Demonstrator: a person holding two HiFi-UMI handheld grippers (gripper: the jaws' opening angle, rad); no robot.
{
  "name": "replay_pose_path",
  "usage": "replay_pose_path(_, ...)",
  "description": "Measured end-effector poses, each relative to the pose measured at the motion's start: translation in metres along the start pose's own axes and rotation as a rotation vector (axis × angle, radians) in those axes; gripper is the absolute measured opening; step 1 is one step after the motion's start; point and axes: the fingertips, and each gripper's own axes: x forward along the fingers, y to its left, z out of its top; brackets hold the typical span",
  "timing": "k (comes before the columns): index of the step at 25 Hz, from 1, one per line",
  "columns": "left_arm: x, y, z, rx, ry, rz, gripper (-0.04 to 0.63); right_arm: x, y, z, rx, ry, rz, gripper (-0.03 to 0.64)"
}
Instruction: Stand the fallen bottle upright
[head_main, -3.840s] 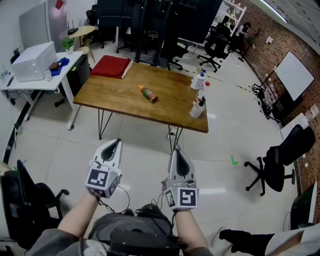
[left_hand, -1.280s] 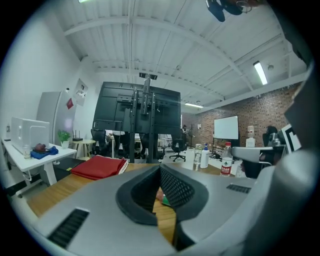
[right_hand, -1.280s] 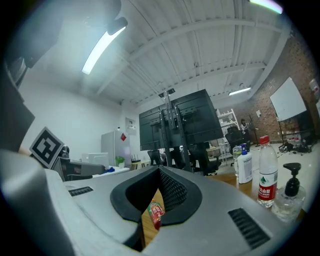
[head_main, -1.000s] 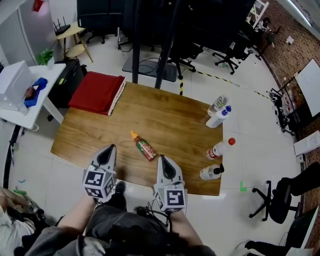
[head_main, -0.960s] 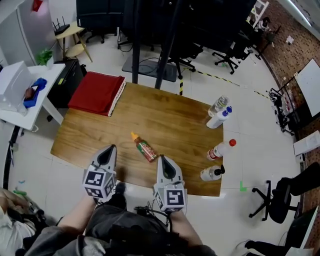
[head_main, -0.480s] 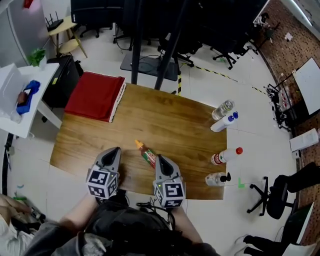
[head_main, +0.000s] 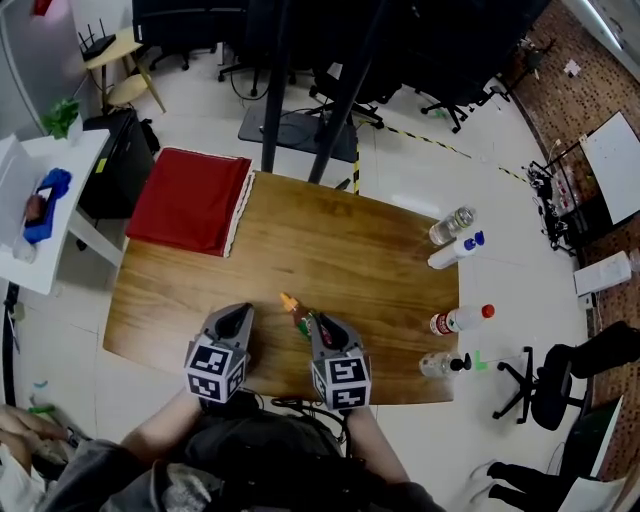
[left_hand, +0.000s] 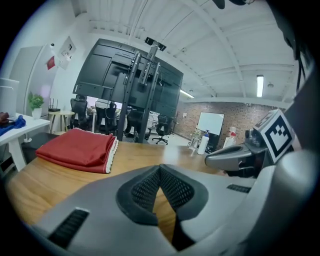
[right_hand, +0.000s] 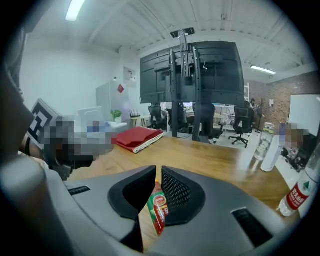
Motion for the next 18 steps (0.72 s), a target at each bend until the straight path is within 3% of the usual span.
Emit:
replay_pose_path(3,0.01,0.009,-0.005,0.002,0.038,-0.029,0.023,0.014,0.0,-0.005,-0.038,0.073,-0.009,0.068)
replay_pose_path(7,0.023,0.017,-0.006,0.004,0.064,-0.065,0.023,0.027,0.008,-0.011,-0.064,0.142,0.043,0.136)
replay_pose_path(10,0.032,0.023,-0.008,-0.003,0.073,-0.065,0.023,0.038,0.013,-0.02,-0.1,0.218,0.094,0.211)
replay_pose_path(14,0.041,0.026,-0.014,-0.023,0.093,-0.045,0.023,0.051,0.015,-0.043,-0.141,0.345,0.174,0.363)
replay_pose_path(18,0.046,0.024,-0.024,-0.042,0.13,-0.025,0.023,0.061,0.012,-0.057,-0.167,0.422,0.221,0.387)
